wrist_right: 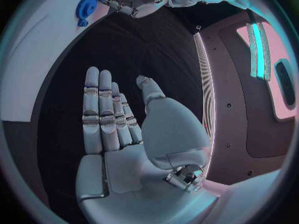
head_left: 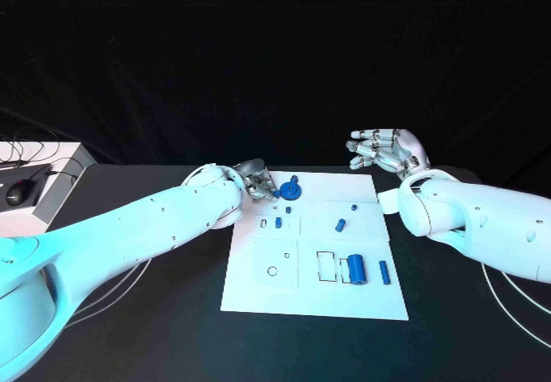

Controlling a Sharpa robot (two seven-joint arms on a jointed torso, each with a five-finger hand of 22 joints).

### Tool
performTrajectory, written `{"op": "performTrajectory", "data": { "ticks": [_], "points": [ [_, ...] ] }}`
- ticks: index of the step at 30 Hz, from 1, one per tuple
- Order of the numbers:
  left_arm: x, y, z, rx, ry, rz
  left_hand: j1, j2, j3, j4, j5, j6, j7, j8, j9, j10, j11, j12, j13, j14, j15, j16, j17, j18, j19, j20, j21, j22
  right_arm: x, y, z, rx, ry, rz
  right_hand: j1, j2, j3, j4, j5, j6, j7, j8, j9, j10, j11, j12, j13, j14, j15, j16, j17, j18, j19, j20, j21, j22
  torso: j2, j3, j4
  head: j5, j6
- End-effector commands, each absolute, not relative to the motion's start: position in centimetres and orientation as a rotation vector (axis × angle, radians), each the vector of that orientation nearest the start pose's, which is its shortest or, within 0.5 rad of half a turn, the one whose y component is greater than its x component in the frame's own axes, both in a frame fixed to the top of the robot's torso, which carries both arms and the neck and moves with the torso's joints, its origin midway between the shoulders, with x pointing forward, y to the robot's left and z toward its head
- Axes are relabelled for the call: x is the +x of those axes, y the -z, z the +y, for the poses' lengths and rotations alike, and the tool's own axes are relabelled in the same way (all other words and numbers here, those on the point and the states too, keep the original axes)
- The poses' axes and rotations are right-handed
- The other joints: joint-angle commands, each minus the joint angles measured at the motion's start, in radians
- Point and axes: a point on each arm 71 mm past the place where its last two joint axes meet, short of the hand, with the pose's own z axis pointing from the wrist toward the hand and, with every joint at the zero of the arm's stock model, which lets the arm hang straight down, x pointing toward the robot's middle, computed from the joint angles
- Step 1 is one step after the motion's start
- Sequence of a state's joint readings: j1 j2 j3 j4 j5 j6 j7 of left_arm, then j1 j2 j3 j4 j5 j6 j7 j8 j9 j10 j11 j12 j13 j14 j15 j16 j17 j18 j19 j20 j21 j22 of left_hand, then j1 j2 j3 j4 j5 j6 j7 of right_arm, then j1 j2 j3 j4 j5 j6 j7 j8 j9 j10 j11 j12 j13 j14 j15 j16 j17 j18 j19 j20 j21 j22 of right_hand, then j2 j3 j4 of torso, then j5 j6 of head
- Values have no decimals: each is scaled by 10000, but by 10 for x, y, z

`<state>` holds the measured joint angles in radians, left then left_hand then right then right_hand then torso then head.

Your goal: Assemble the parts on the task board

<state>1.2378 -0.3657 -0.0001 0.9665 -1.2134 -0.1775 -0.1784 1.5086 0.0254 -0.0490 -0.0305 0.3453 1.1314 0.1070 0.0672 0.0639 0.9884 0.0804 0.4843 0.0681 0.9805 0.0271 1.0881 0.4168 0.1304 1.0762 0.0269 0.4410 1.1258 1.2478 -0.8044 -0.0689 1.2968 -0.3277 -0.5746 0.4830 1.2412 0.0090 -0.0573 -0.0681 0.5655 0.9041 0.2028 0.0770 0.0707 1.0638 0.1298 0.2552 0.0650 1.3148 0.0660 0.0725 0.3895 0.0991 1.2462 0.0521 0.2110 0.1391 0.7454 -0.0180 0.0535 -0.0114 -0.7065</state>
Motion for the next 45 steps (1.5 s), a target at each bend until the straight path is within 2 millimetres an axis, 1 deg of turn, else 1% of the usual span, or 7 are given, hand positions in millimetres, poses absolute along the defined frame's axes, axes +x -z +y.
{"op": "performTrajectory", "data": {
  "ticks": [1,17,29,32,37,40,45],
  "points": [
    [576,198,109,-1501,6928,18478,-1,64,218,-63,-58,109,-8,-39,-3,58,2,93,22,-114,-9,85,18,-18,-149,-1,109,238,532,159,-268,7216,-11433,11946,45,47,16,-28,37,-38,61,-4,-14,-10,-5,-60,-16,-60,13,-33,-16,128,-51,11,61,9,14,-2,-10,-4,-3],
    [579,200,116,-2343,7321,18110,-93,309,1155,-213,-80,612,-84,-2,32,111,-239,830,104,-124,-157,230,9,-52,-171,-105,163,863,532,160,-267,7221,-11466,11994,112,98,106,-102,81,-35,62,-7,-16,-1,-11,-79,-17,-65,4,-34,-16,132,-62,0,79,24,3,1,-3,-17,25],
    [574,199,134,-3101,8032,18142,-284,1,1908,-164,23,958,-158,-5,133,91,-303,1062,176,-164,-199,205,-17,-125,-182,-184,90,1077,530,160,-262,6691,-11580,12397,739,83,460,-642,-67,157,25,49,-5,219,-94,-116,-20,63,-102,5,-1,174,-6,-118,264,158,-8,-4,12,-36,67],
    [571,198,138,-3138,8322,18430,-395,-210,2288,-109,70,1030,-173,5,226,75,-303,1117,194,-220,-202,234,-13,-133,-217,-191,66,1204,528,159,-258,6215,-11627,12666,1045,68,596,-894,-702,401,-60,103,-8,555,-237,-52,-3,347,-238,110,82,188,155,-253,553,351,-22,-4,19,-33,75],
    [567,194,144,-3268,8806,18881,-565,-520,2909,-24,102,1130,-210,12,359,98,-308,1120,193,-311,-197,219,-27,-145,-283,-195,23,1329,525,160,-250,5275,-11652,13199,1346,-45,614,-1154,-1046,824,-243,139,-23,1335,-582,259,103,995,-565,698,504,169,567,-566,1362,897,-32,-11,23,-3,105],
    [563,191,149,-3429,9231,19284,-783,-796,3546,-37,144,1189,-236,7,473,124,-314,1125,202,-380,-191,226,-29,-151,-345,-206,26,1459,521,160,-244,4366,-11590,13656,1388,-137,575,-1249,-1156,1219,-411,47,-43,1933,-896,713,427,1411,-882,1834,1439,65,788,-909,2485,1719,-34,-13,16,32,138],
    [557,186,157,-3619,9909,19887,-1298,-1220,4609,-255,143,1276,-280,20,735,135,-346,1288,319,-417,-221,267,-28,-149,-371,-229,72,1738,514,159,-231,2594,-11385,14411,1286,-208,782,-1407,-1249,1632,-579,-124,-53,2011,-1131,1958,1769,1219,-1177,4149,3348,-2,487,-1260,4374,3281,-37,-22,4,79,174]
  ]
}}
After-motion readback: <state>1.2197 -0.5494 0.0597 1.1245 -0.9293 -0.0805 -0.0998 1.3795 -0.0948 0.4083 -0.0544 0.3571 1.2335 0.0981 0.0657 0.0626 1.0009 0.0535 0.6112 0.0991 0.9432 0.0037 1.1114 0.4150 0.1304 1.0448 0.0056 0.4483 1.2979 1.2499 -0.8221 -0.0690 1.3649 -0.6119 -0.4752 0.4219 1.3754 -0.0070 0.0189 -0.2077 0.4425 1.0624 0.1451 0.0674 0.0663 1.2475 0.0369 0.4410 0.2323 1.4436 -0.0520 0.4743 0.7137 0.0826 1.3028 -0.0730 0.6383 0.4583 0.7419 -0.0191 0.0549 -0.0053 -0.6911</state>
